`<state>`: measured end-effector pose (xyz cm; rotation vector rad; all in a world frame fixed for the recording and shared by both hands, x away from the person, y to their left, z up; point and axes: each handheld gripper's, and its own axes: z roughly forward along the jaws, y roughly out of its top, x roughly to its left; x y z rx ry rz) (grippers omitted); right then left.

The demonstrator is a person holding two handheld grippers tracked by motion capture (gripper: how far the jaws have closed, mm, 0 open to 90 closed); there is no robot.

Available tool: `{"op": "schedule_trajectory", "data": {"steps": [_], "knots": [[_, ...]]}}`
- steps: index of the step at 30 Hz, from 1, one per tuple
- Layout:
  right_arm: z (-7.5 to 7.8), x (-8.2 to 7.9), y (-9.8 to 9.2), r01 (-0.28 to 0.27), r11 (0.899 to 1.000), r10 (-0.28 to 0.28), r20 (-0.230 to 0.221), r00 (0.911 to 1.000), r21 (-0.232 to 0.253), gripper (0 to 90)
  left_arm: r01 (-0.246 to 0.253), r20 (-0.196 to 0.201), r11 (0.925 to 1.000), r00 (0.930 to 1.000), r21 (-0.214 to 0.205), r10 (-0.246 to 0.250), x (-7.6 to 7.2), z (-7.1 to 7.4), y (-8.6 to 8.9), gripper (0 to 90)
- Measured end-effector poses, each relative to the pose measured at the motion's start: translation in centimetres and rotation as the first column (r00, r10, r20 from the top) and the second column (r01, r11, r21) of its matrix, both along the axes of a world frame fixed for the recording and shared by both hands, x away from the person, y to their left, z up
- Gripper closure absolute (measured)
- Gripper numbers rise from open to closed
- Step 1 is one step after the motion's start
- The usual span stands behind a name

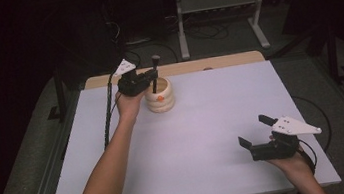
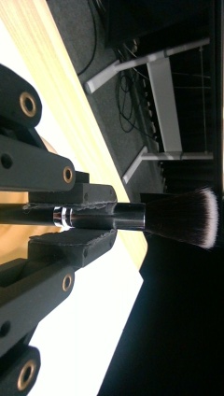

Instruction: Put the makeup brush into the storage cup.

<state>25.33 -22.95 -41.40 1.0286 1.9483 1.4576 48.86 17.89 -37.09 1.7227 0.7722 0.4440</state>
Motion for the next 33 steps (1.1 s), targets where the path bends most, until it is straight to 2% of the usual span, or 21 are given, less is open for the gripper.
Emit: {"op": "schedule_trajectory", "data": {"steps": [5, 8, 10, 12, 15, 27, 33], "knots": [[0.0, 0.0, 0.1, -0.002, 1.0, 0.002, -0.001, 1.0, -0.001, 0.0, 0.01, -0.004, 0.9999, 0.9999, 0.005, -0.01, 0.0, -0.2, 0.2, 76.9], [0.0, 0.0, 0.1, -0.001, 1.0, 0.001, -0.003, 1.0, 0.002, 0.0, 0.006, 0.003, 1.0, 1.0, -0.003, -0.006, 0.0, -0.1, 0.2, 59.8], [0.0, 0.0, 0.1, -0.002, 1.0, 0.002, -0.002, 1.0, -0.002, 0.0, 0.0, -0.001, 1.0, 1.0, 0.008, 0.0, 0.1, -0.1, 0.2, 48.9], [0.0, 0.0, 0.2, -0.002, 1.0, 0.002, -0.002, 1.0, -0.002, 0.0, -0.008, -0.018, 0.9998, 0.9998, 0.018, 0.009, 0.0, -0.2, 0.2, 39.8], [0.0, 0.0, 0.2, -0.004, 1.0, 0.004, -0.001, 1.0, -0.003, 0.0, -0.009, -0.019, 0.9993, 0.9998, 0.037, 0.01, 0.0, -0.2, 0.2, 30.0], [-0.1, -0.1, 0.1, 0.001, 1.0, -0.001, 0.0, 1.0, -0.005, 0.0, 0.013, -0.035, 0.9986, 0.9993, 0.051, -0.012, -0.4, 0.1, 0.3, 2.0], [0.0, -0.2, 0.0, 0.006, 1.0, -0.006, -0.002, 1.0, 0.0, 0.0, 0.039, -0.023, 0.9978, 0.999, 0.054, -0.038, -1.1, 0.7, 0.6, 0.0]]}}
